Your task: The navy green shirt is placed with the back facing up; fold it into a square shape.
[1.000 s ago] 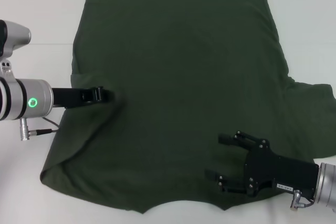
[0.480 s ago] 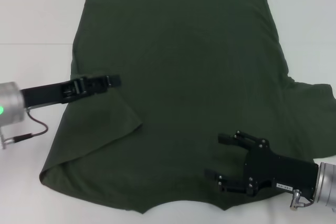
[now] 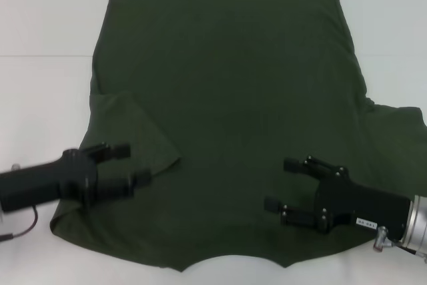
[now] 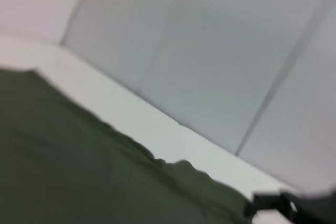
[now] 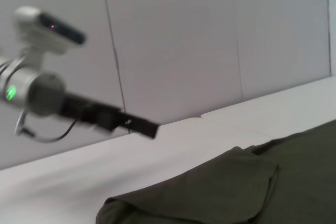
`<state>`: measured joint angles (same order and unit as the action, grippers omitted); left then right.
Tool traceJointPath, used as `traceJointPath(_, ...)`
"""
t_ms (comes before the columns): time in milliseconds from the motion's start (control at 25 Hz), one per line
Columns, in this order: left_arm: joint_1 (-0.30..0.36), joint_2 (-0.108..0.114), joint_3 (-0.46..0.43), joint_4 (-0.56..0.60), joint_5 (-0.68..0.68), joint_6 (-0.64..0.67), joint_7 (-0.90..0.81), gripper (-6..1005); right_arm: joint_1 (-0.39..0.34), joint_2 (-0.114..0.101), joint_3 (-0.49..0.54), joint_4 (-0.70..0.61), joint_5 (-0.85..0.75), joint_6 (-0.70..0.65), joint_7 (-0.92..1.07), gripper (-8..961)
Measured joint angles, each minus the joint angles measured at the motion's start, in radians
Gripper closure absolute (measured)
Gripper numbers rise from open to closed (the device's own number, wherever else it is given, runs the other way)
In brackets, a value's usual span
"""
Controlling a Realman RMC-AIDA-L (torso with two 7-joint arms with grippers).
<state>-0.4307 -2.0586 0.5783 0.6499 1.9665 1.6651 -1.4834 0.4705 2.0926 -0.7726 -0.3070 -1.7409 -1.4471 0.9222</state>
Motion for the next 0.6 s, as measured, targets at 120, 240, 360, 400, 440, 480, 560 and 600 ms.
traceJointPath(120,0.041,-0.029,0.014,0.029,0.013,0.009,0.193,95,0.002,-0.001,0.008,-0.008,0.000,0.001,0.037,37)
traceJointPath(240,0.067,-0.051,0.029,0.041,0.040,-0.007,0.346,80,-0.005,-0.002,0.018,-0.039,0.000,-0.001,0.085,37)
traceJointPath(360,0.074,-0.058,0.030,0.043,0.047,-0.034,0.404,80,-0.017,-0.002,0.019,-0.094,-0.004,-0.006,0.184,37)
traceJointPath(400,0.073,-0.058,0.032,0.042,0.048,-0.044,0.409,80,-0.021,-0.002,0.018,-0.124,-0.009,-0.005,0.240,37)
traceJointPath(440,0.071,-0.058,0.034,0.040,0.051,-0.054,0.410,80,-0.024,-0.002,0.016,-0.157,-0.022,-0.004,0.301,37)
traceJointPath(480,0.070,-0.057,0.036,0.038,0.052,-0.060,0.411,80,-0.028,-0.003,0.016,-0.200,-0.041,-0.002,0.374,37)
traceJointPath(560,0.069,-0.058,0.036,0.036,0.053,-0.071,0.412,80,-0.034,-0.005,0.019,-0.308,-0.090,0.000,0.556,38)
traceJointPath(600,0.068,-0.059,0.035,0.037,0.054,-0.074,0.412,80,-0.037,-0.006,0.021,-0.374,-0.116,0.000,0.654,38)
